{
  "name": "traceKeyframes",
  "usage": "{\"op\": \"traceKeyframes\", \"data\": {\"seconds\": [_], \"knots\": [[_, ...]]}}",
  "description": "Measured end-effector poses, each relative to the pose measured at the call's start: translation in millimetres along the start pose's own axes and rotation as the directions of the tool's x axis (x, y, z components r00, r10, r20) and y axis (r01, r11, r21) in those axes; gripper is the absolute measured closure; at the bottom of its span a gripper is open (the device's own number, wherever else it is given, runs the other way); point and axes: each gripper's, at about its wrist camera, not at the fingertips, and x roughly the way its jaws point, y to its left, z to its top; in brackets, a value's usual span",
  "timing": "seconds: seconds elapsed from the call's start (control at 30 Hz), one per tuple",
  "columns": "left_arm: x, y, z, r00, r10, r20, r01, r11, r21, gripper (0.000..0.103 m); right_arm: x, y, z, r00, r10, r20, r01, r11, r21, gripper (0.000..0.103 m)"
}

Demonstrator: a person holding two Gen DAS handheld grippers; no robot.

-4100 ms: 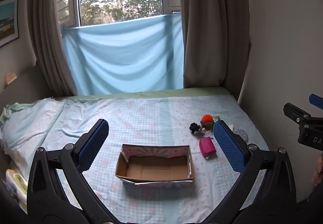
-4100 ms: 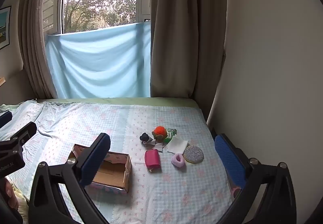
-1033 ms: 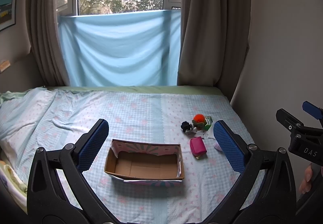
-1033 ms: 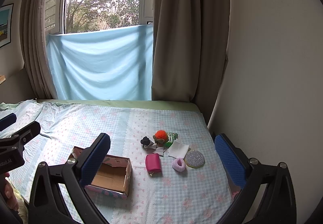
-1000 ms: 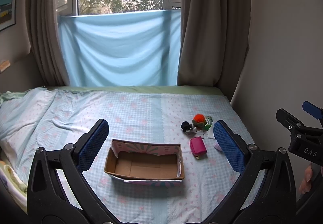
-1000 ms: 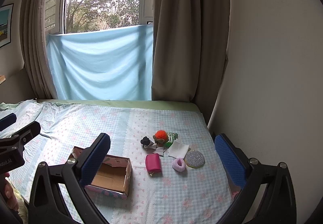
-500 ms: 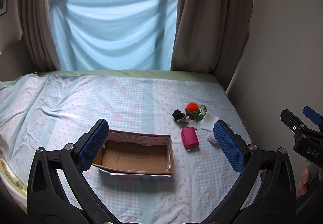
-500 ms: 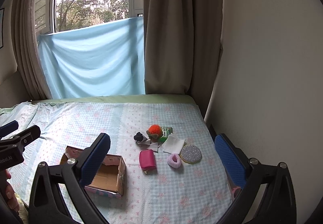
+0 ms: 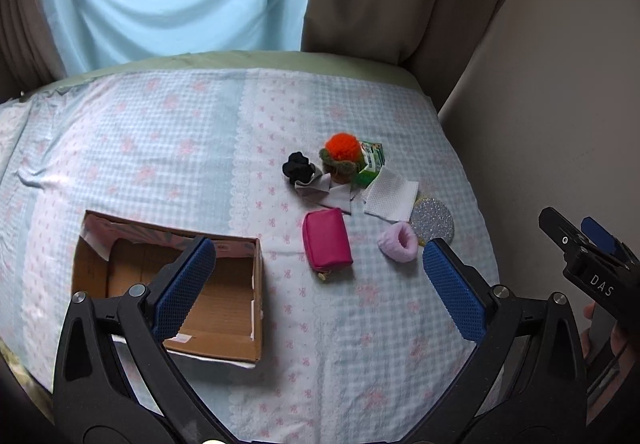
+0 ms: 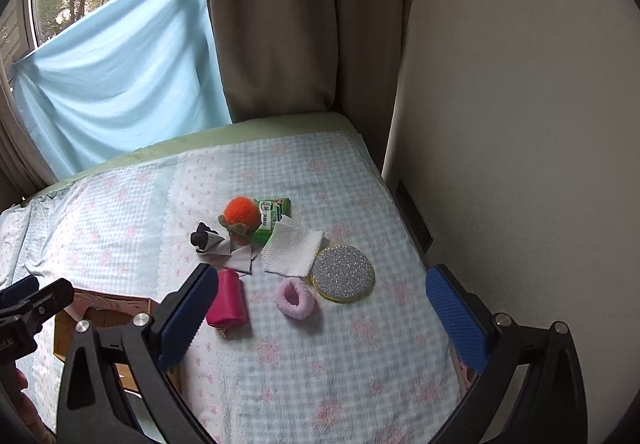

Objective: Organize soft objects
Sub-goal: 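Grasp the pink pouch with the left tool while the right tool grasps the glitter sponge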

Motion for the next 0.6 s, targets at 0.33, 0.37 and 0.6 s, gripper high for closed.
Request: {"op": "traceKeyframes", "data": {"seconds": [0.33, 0.37, 0.6], "knots": [[173, -22, -8, 0.982, 0.009, -0.189, -0.016, 0.999, -0.032, 0.001, 180, -38, -16, 0.97, 0.015, -0.243, -0.014, 1.0, 0.005, 0.0], [188, -21, -10, 0.979, 0.013, -0.203, -0.02, 0.999, -0.034, 0.002, 199, -39, -19, 0.962, 0.023, -0.27, -0.023, 1.0, 0.003, 0.0], [258, -19, -22, 0.96, 0.036, -0.278, -0.051, 0.998, -0.044, 0.003, 295, -37, -36, 0.914, 0.04, -0.405, -0.048, 0.999, -0.011, 0.0]]}}
